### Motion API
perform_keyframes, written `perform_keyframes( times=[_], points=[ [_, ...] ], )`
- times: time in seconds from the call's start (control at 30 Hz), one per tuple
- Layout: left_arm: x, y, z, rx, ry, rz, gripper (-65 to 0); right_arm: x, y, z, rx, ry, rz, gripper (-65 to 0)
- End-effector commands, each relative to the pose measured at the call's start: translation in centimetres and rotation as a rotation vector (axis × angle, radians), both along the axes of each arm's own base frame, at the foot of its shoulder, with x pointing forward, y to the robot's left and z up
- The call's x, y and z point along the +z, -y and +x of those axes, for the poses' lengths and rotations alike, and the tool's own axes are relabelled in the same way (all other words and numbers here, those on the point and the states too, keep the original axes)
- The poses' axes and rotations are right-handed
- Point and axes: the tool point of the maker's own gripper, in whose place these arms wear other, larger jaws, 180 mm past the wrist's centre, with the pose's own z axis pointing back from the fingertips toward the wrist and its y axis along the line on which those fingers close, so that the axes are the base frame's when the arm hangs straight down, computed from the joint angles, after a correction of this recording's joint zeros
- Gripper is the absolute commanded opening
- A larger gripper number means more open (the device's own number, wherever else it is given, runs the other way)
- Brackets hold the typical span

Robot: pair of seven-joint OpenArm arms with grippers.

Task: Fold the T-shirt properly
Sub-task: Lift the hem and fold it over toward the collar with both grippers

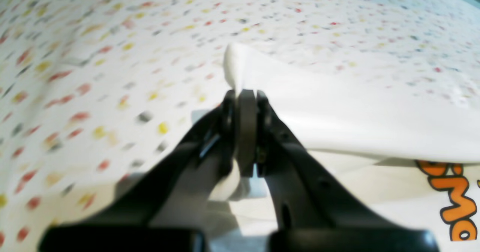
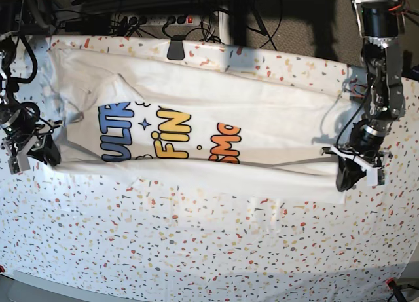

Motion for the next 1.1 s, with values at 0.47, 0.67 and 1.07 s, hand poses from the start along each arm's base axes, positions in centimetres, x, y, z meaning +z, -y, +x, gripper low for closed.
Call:
perform_keyframes(
  times=[0.47,0.67,1.07],
  points=[
    [0.5,-2.2,-4.7,-0.061,-0.068,0.069,-65.0,1.1,-0.3,-6.7,-0.116,0.086,0.0,-65.0],
    [-0.6,-3.0,-6.1,-0.062,-0.114,0.088,-65.0,-1.2,-1.0,-7.6,-0.127,0.036,-0.048,-65.0],
    [-3.0,-3.6,-7.6,-0.075,-0.208,0.195,-50.0,-5.0,-0.2,-9.7,-0.153,-0.181,-0.144,-40.1]
  ],
)
